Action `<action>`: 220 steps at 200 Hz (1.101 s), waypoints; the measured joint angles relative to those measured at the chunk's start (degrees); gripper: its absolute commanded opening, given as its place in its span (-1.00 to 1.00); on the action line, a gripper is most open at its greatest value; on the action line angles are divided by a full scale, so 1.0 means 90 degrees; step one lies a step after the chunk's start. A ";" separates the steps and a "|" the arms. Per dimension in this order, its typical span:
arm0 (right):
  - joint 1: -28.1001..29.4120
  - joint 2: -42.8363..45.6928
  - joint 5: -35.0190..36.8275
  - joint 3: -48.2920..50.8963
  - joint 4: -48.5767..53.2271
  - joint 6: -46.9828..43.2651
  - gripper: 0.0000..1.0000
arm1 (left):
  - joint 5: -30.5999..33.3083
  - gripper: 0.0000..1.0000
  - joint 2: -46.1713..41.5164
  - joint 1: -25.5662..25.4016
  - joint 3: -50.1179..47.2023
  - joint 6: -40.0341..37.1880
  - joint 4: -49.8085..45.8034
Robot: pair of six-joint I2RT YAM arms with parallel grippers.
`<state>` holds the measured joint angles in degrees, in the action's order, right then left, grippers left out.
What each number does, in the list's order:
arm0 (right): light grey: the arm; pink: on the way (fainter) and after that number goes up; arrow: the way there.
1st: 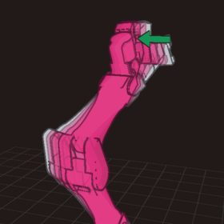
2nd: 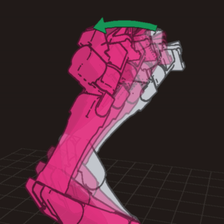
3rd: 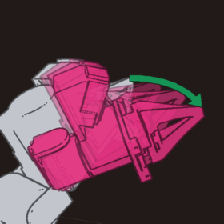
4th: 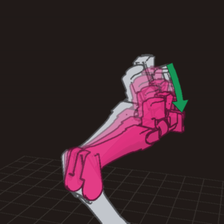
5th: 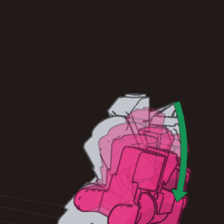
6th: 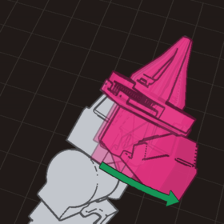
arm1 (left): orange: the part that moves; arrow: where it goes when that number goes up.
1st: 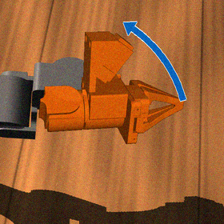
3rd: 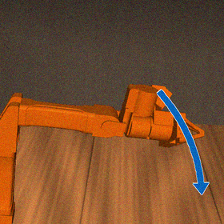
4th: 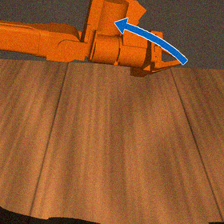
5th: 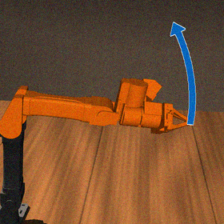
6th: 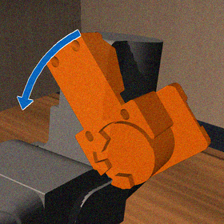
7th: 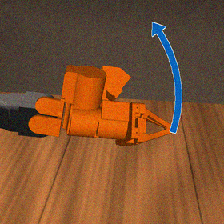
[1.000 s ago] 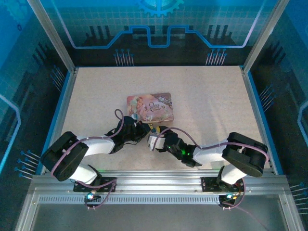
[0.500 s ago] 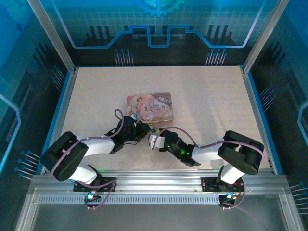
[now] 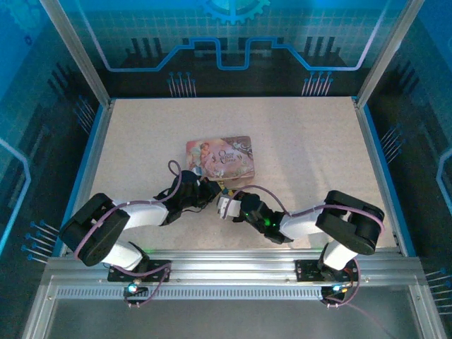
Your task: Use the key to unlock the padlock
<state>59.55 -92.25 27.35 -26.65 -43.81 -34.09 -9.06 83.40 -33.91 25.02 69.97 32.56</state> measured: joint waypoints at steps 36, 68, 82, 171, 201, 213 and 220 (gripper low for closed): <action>0.0000 -0.0041 -0.0056 -0.0036 0.0002 0.0022 -0.60 | 0.0002 -1.00 -0.0012 0.0000 0.0000 0.0022 -0.0002; 0.0000 -0.0092 -0.0087 -0.0121 -0.0034 0.0056 -0.66 | 0.0002 -1.00 -0.0015 0.0000 0.0000 0.0024 -0.0005; 0.0000 -0.0112 -0.0092 -0.0121 -0.0041 0.0073 -0.68 | 0.0002 -1.00 -0.0019 0.0000 0.0000 0.0024 -0.0015; 0.0000 -0.0209 0.0010 -0.0136 -0.0134 0.0308 -0.98 | 0.0053 -1.00 -0.0024 0.0012 0.0000 0.0027 -0.0039; 0.0000 -0.0219 0.0053 -0.0136 -0.0146 0.0454 -1.00 | 0.0053 -1.00 -0.0024 0.0017 0.0000 0.0032 -0.0036; 0.0000 -0.0219 0.0061 -0.0136 -0.0146 0.0532 -1.00 | 0.0053 -1.00 -0.0024 0.0017 0.0000 0.0044 -0.0036; 0.0000 -0.0219 0.0068 -0.0141 -0.0146 0.0588 -1.00 | 0.0056 -1.00 -0.0024 0.0017 0.0000 0.0051 -0.0034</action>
<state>59.55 -94.21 27.97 -27.92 -45.12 -28.80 -8.56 83.18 -33.76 25.02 70.43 32.25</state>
